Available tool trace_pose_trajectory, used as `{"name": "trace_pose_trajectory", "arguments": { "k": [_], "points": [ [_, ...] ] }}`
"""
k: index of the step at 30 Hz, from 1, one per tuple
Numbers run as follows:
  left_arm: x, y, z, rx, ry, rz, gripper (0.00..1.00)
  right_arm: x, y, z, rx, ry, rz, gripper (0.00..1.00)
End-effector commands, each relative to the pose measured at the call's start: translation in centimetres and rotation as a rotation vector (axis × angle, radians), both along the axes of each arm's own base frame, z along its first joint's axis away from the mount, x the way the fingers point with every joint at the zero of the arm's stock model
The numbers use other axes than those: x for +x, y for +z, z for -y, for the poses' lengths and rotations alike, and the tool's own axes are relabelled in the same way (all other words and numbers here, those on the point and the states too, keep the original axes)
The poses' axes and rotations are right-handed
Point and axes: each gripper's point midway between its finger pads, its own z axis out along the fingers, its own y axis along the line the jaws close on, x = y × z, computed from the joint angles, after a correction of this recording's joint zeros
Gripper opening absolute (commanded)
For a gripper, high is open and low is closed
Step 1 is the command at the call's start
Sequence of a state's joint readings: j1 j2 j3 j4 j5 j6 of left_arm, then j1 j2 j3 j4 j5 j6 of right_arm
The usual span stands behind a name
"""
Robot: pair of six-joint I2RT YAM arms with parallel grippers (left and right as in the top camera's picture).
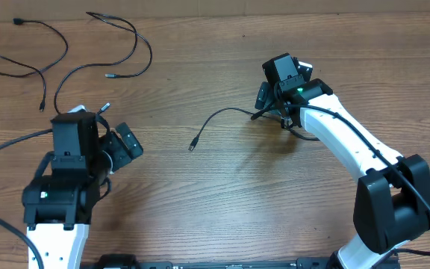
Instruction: Untangle cables
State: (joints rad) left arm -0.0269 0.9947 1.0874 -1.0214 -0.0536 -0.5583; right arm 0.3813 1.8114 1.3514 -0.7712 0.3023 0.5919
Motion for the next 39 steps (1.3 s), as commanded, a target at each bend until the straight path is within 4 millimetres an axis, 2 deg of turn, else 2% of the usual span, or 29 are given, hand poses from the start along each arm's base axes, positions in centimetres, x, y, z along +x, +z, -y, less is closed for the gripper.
{"name": "trace_pose_trajectory", "arguments": {
  "k": [1, 6, 11, 15, 21, 27, 28, 33, 37, 39],
  "points": [
    [0.3, -1.3, 1.5, -0.076, -0.032, -0.024, 1.0, 0.0, -0.4, 0.2, -0.006, -0.01, -0.004, 1.0],
    [1.2, -3.5, 1.7, -0.083, -0.034, -0.11, 1.0, 0.0, -0.4, 0.2, -0.006, -0.01, -0.004, 1.0],
    [2.0, -5.8, 3.4, -0.164, -0.081, -0.199, 1.0, 0.0, -0.4, 0.2, -0.006, -0.01, -0.004, 1.0],
    [2.8, -6.2, 3.5, -0.165, -0.082, -0.195, 1.0, 0.0, -0.4, 0.2, -0.006, -0.01, -0.004, 1.0],
    [3.0, -4.9, 3.3, -0.128, -0.127, -0.135, 1.0, 0.0, -0.4, 0.2, -0.006, -0.01, -0.004, 1.0],
    [3.0, -0.7, 3.1, -0.087, -0.159, 0.047, 0.99, 0.0, -0.4, 0.2, -0.006, -0.01, -0.004, 1.0],
    [2.3, 0.5, 2.7, -0.057, -0.166, 0.09, 1.0, 0.0, -0.4, 0.2, -0.007, -0.01, -0.004, 1.0],
    [0.5, 3.0, 2.5, -0.031, -0.178, 0.178, 1.0, 0.0, -0.4, 0.2, -0.006, -0.01, -0.004, 1.0],
    [-0.3, 3.3, 2.5, -0.03, -0.178, 0.187, 0.99, -0.1, -0.4, 0.1, 0.001, -0.007, -0.007, 1.0],
    [-0.4, 3.1, 2.5, -0.031, -0.178, 0.176, 1.0, -0.3, -0.6, -0.9, 0.052, 0.016, -0.028, 1.0]
  ]
}}
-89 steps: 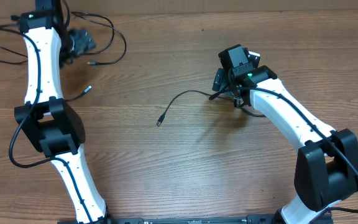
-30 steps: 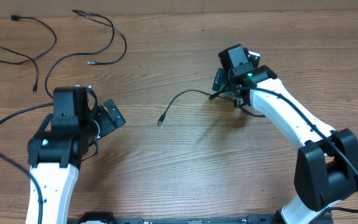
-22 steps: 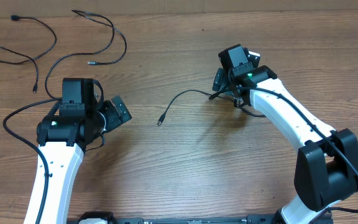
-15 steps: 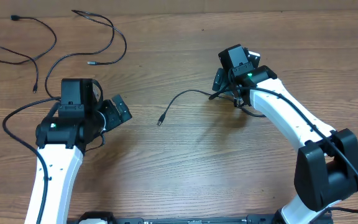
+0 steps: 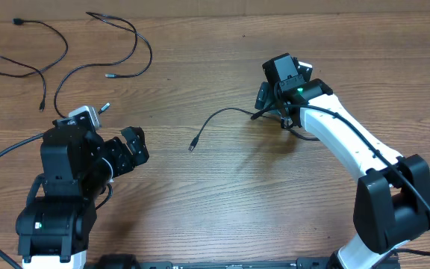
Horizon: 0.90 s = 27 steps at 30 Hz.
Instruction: Untangle cables
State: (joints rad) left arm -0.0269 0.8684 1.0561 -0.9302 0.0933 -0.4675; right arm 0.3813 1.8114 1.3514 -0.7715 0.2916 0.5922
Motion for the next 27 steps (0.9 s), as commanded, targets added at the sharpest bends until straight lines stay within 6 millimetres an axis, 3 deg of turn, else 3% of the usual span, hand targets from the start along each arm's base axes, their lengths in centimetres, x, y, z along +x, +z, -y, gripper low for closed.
{"name": "trace_pose_trajectory", "arguments": {
  "k": [1, 3, 10, 15, 17, 19, 21, 24, 27],
  "points": [
    [-0.2, -0.3, 0.0, 0.023, -0.01, -0.008, 1.0, -0.4, -0.7, -1.1, 0.061, 0.02, -0.03, 1.0],
    [-0.1, -0.3, -0.1, 0.023, -0.01, -0.008, 1.0, -0.3, -0.7, -2.0, 0.107, 0.04, -0.033, 1.0],
    [-0.2, -0.2, 0.8, -0.009, -0.045, -0.006, 1.0, 0.3, 0.7, -2.0, 0.117, 0.035, -0.012, 1.0],
    [0.3, -0.7, 1.0, -0.017, -0.054, -0.03, 1.0, 1.3, 6.0, -0.1, 0.147, -0.013, 0.068, 1.0],
    [0.7, -1.2, 1.0, -0.018, -0.054, -0.045, 1.0, 1.6, 8.7, 1.9, 0.162, -0.055, 0.126, 1.0],
    [1.2, -1.8, 1.3, -0.028, -0.064, -0.068, 1.0, 1.3, 10.0, 4.7, 0.163, -0.114, 0.148, 1.0],
    [1.5, -2.3, 1.4, -0.031, -0.067, -0.09, 0.99, 1.2, 10.0, 6.6, 0.156, -0.158, 0.139, 1.0],
    [2.5, -3.6, 1.5, -0.04, -0.068, -0.136, 1.0, 0.8, 8.6, 11.3, 0.125, -0.272, 0.098, 1.0],
    [3.0, -4.1, 2.3, -0.073, -0.099, -0.151, 1.0, 0.3, 7.0, 13.8, 0.11, -0.336, 0.053, 1.0]
  ]
}}
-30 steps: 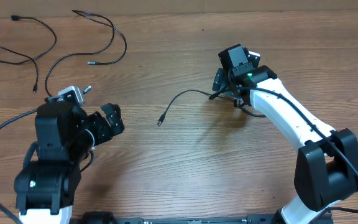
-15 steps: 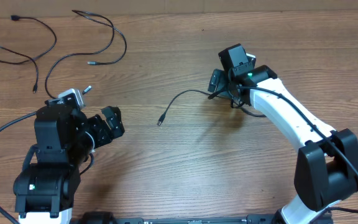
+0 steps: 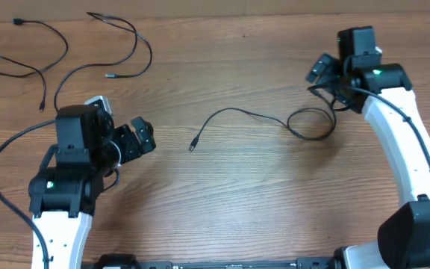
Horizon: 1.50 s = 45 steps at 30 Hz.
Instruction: Untangle cables
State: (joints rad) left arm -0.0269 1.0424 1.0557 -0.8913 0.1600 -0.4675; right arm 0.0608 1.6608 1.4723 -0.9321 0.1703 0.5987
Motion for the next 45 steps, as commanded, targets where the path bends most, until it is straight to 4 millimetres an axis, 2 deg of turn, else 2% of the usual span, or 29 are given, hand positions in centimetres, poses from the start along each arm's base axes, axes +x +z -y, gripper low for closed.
{"name": "trace_pose_trajectory", "arguments": {
  "k": [1, 4, 8, 10, 12, 14, 20, 21, 22, 25, 27, 29, 30, 33, 35, 37, 39, 40, 41, 45],
  "points": [
    [0.4, -0.5, 1.2, -0.037, -0.056, -0.014, 1.0, -0.6, -1.8, 2.8, -0.017, -0.073, -0.059, 1.0],
    [0.9, -0.4, 1.6, -0.051, -0.068, -0.004, 1.0, -2.4, -4.9, 4.6, 0.0, -0.155, -0.17, 1.0],
    [1.3, -0.1, 1.6, -0.051, -0.068, 0.015, 1.0, -4.0, -8.2, 5.0, 0.021, -0.203, -0.27, 1.0],
    [1.3, -0.1, 1.6, -0.051, -0.068, 0.018, 1.0, -4.5, -10.0, 5.0, 0.016, -0.2, -0.309, 0.97],
    [1.3, -0.1, 1.6, -0.051, -0.068, 0.018, 1.0, -5.0, -11.5, 4.9, 0.016, -0.201, -0.33, 0.89],
    [1.3, -0.1, 1.6, -0.05, -0.068, 0.018, 1.0, -5.6, -12.6, 4.7, 0.034, -0.214, -0.339, 0.84],
    [1.7, 0.2, 1.6, -0.051, -0.069, 0.039, 1.0, -7.3, -17.0, 1.6, 0.206, -0.177, -0.348, 0.69],
    [1.7, 0.2, 1.6, -0.051, -0.069, 0.038, 1.0, -7.8, -17.9, 1.3, 0.221, -0.172, -0.353, 0.59],
    [1.7, 0.2, 1.6, -0.051, -0.069, 0.038, 1.0, -8.1, -18.2, 1.3, 0.22, -0.172, -0.355, 0.56],
    [1.7, 0.2, 1.6, -0.051, -0.069, 0.038, 0.99, -8.3, -18.8, 1.4, 0.201, -0.152, -0.349, 0.37],
    [1.7, 0.2, 1.6, -0.054, -0.065, 0.038, 1.0, -8.2, -18.8, 1.1, 0.19, -0.119, -0.344, 0.15],
    [1.7, 0.2, 1.6, -0.063, -0.055, 0.035, 1.0, -7.9, -18.8, 0.2, 0.169, -0.064, -0.339, 0.1],
    [1.7, 0.2, 1.6, -0.075, -0.046, 0.032, 0.99, -7.8, -18.8, -0.5, 0.158, -0.038, -0.336, 0.04],
    [1.6, 0.3, 2.1, -0.096, -0.064, 0.03, 0.99, -7.3, -18.6, -3.8, 0.137, 0.078, -0.315, 0.04],
    [1.5, 0.4, 2.5, -0.112, -0.079, 0.029, 1.0, -7.3, -18.5, -6.8, 0.123, 0.173, -0.302, 0.04],
    [1.4, 0.5, 2.8, -0.126, -0.091, 0.029, 1.0, -7.7, -18.2, -10.6, 0.073, 0.341, -0.29, 0.04],
    [1.4, 0.4, 2.8, -0.127, -0.093, 0.026, 0.99, -8.1, -17.3, -14.0, -0.029, 0.512, -0.274, 0.04],
    [1.4, 0.4, 2.8, -0.125, -0.095, 0.028, 0.99, -8.3, -16.9, -15.1, -0.041, 0.558, -0.271, 0.04],
    [1.4, 0.5, 2.8, -0.122, -0.098, 0.029, 0.99, -8.7, -16.3, -17.1, -0.058, 0.639, -0.266, 0.04],
    [1.4, 0.5, 2.8, -0.12, -0.1, 0.03, 1.0, -9.5, -14.7, -21.4, -0.083, 0.782, -0.223, 0.04]
  ]
}}
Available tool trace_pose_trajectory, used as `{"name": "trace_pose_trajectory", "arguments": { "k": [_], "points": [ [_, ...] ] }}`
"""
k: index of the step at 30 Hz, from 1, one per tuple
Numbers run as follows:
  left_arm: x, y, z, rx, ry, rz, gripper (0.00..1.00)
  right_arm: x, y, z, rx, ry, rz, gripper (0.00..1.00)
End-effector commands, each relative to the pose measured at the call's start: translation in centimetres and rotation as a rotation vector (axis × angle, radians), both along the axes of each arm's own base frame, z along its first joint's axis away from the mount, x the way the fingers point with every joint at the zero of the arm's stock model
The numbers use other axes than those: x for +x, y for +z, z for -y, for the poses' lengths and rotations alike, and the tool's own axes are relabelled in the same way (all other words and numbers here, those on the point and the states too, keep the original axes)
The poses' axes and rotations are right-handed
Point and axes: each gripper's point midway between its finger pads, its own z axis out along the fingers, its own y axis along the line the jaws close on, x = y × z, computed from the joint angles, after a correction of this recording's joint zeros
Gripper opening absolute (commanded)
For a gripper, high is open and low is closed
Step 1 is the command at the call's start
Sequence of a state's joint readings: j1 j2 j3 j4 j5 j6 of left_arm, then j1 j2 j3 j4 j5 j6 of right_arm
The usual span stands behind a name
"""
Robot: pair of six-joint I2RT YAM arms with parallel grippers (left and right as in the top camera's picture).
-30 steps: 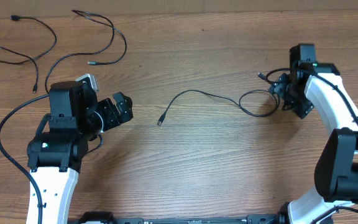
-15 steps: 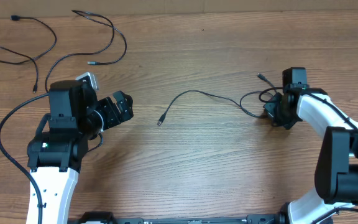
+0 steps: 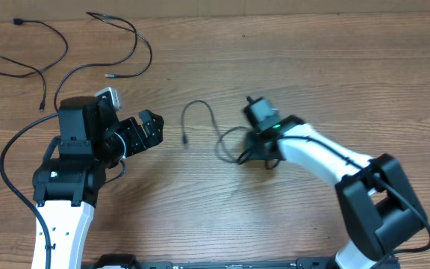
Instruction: Untangle cables
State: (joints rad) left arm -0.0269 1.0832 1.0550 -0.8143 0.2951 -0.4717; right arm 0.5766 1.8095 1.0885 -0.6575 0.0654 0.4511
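A thin black cable (image 3: 198,105) lies mid-table. Its free plug (image 3: 184,140) points toward the front, and its other part bunches into a small loop (image 3: 228,146). My right gripper (image 3: 249,152) sits low at that loop, shut on the cable; its fingers are mostly hidden under the wrist. My left gripper (image 3: 146,128) hangs open just left of the plug, apart from the cable. Two more black cables lie separately at the far left: one (image 3: 30,46) near the corner and one (image 3: 129,46) beside it.
The left arm's own grey lead (image 3: 10,153) curves over the table at the left edge. The right arm's white link (image 3: 327,158) stretches across the right half of the table. The wall edge runs along the back.
My right gripper has gone from the far right back corner to mid-table, and the cable has shifted left with it, bunched into a tighter loop. The left gripper has moved slightly right.
My right gripper first stood on the cable right of centre, unmoved over two moments, while the left arm shifted its pose. Then the right gripper was at the far right with the cable stretched out. Now the cable is drawn left, near the left gripper.
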Motion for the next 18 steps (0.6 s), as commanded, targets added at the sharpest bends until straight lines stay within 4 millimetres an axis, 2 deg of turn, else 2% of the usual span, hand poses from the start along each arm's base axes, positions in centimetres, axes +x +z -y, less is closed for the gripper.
{"name": "trace_pose_trajectory", "arguments": {
  "k": [1, 3, 7, 9, 10, 12, 14, 15, 16, 17, 18],
  "points": [
    [0.0, 0.0, 0.5, -0.014, -0.015, -0.002, 0.99, 0.9, 1.9, -2.8, 0.004, 0.112, 0.065, 0.04],
    [-0.1, -0.1, 0.5, -0.014, -0.015, -0.006, 1.0, 1.0, 2.8, -3.7, 0.027, 0.125, 0.067, 0.04],
    [-0.2, -0.1, 0.5, -0.018, -0.017, -0.011, 1.0, 1.6, 5.1, -3.5, 0.013, 0.112, 0.049, 0.11],
    [-0.5, -0.2, 0.9, -0.039, -0.032, -0.022, 1.0, 2.3, 6.8, -3.5, 0.016, 0.102, 0.055, 0.27],
    [-0.6, -0.1, 1.2, -0.053, -0.044, -0.025, 1.0, 2.7, 8.1, -3.5, 0.02, 0.095, 0.061, 0.4],
    [-0.8, -0.1, 1.8, -0.079, -0.067, -0.033, 1.0, 3.5, 10.8, -3.2, 0.031, 0.072, 0.074, 0.54],
    [-0.8, -0.3, 2.2, -0.096, -0.081, -0.044, 1.0, 4.1, 13.3, -2.8, 0.041, 0.055, 0.091, 0.73],
    [-0.8, -0.4, 2.3, -0.102, -0.085, -0.052, 0.99, 4.6, 14.9, -2.2, 0.049, 0.037, 0.108, 0.86],
    [-0.7, -0.6, 2.4, -0.105, -0.088, -0.059, 0.99, 4.8, 15.7, -1.9, 0.055, 0.028, 0.119, 0.91],
    [-0.6, -1.2, 2.9, -0.125, -0.099, -0.089, 1.0, 5.8, 18.2, -0.4, 0.078, -0.017, 0.163, 1.0],
    [-0.5, -1.6, 3.1, -0.132, -0.096, -0.109, 1.0, 6.2, 19.1, 0.4, 0.09, -0.047, 0.182, 1.0]
  ]
}}
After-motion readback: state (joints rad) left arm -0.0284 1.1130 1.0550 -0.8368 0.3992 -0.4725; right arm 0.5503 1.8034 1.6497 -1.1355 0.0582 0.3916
